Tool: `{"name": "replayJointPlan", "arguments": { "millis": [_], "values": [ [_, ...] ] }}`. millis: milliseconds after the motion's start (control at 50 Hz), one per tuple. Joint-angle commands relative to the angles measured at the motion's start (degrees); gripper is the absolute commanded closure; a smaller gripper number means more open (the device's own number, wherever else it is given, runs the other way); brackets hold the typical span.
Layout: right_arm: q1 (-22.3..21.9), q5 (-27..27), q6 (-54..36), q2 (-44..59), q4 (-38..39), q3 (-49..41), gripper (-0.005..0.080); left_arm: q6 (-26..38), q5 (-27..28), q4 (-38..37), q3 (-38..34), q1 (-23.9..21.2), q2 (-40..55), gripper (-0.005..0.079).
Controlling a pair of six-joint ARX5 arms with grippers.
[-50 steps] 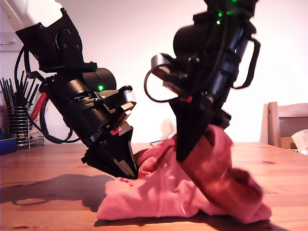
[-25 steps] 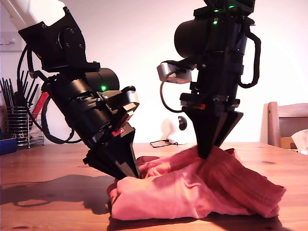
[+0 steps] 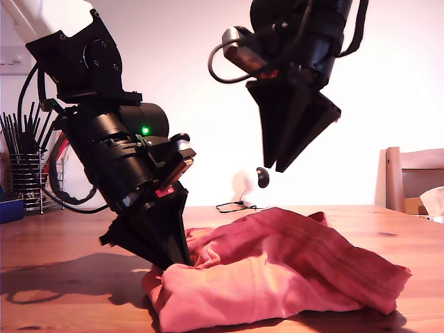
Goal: Fold the underwear in front of you. After folding it, place it to the right side.
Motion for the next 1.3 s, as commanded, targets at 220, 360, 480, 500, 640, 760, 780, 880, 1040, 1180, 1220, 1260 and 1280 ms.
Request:
{"name": "replayJointPlan", "arguments": {
  "millis": [220, 360, 480, 500, 640, 760, 780, 880, 1040, 1180, 1220, 1260, 1280],
  "values": [
    [0.0, -1.4, 2.2, 0.1, 0.2, -1.0, 0.0763, -0.5, 4.8, -1.8, 0.0, 2.4, -3.2, 0.0739],
    [0.0, -1.5, 3.2, 0.0, 3.7, -2.0, 0.0764, -0.5, 5.5, -1.5, 0.3, 3.3, -7.0, 0.0738],
    [0.0, -1.4, 4.9, 0.0, 8.3, -3.1, 0.0764, 0.7, 4.8, -1.3, 0.3, 3.9, -9.8, 0.0736],
    [0.0, -1.2, 5.2, 0.0, 9.0, -3.4, 0.0764, 1.2, 4.3, -1.2, 0.3, 4.0, -10.2, 0.0736],
    [0.0, 2.4, 7.5, -0.7, 14.7, -6.9, 0.0764, 2.2, 0.7, 0.4, 0.3, 4.7, -12.0, 0.0736],
    [0.3, 6.2, 9.8, -4.0, 23.2, -13.2, 0.0764, 2.5, -0.6, 0.9, 0.2, 5.2, -12.5, 0.0735],
    [0.4, 6.8, 10.4, -4.8, 24.8, -14.6, 0.0764, 2.5, -0.6, 0.9, 0.2, 5.2, -12.5, 0.0735],
    [1.7, 12.1, 12.5, -11.2, 34.1, -21.7, 0.0764, 2.8, -0.6, 0.9, 0.2, 5.4, -12.5, 0.0734],
    [4.9, 17.9, 17.3, -22.4, 48.0, -32.5, 0.0764, 4.7, -2.1, 1.0, 0.2, 5.6, -12.5, 0.0734],
    [7.7, 22.1, 21.1, -28.1, 56.6, -40.0, 0.0764, 5.1, -5.5, 2.3, -0.2, 5.6, -12.5, 0.0734],
    [8.3, 22.3, 21.4, -28.8, 58.3, -41.8, 0.0764, 5.1, -5.5, 2.9, -0.5, 5.6, -12.5, 0.0734],
    [8.9, 22.6, 21.9, -29.1, 60.0, -43.1, 0.0764, 5.1, -5.5, 3.1, -0.7, 5.8, -12.5, 0.0734],
    [9.1, 22.6, 22.1, -29.1, 60.9, -43.9, 0.0764, 5.1, -5.5, 3.2, -0.8, 5.9, -12.5, 0.0734]
  ]
}}
